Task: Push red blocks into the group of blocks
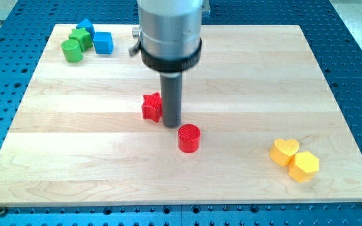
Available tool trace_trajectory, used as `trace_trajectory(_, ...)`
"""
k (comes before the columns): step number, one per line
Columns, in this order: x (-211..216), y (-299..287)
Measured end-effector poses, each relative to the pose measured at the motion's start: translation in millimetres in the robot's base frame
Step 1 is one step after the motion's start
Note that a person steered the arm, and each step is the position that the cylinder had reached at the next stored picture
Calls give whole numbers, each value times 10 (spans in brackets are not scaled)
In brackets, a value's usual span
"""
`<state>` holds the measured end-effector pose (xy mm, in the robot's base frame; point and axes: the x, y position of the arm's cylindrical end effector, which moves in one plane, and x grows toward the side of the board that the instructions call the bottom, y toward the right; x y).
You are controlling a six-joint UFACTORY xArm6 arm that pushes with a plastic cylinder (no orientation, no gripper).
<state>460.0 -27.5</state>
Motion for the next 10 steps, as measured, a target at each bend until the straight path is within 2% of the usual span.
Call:
trace_trajectory(1,-724,-781)
trace_trajectory(2,-849,-880)
trace_trajectory(3,-364,-723)
trace_trajectory(4,-320,-1369)
trace_trajectory(5,-944,-1387)
trace_trajectory(6,-1175,-1410)
trace_trajectory(7,-1054,-1300)
trace_trajectory(8,-823,-91)
trace_trajectory(9,-90,924)
trace_trajectory(10,732,846)
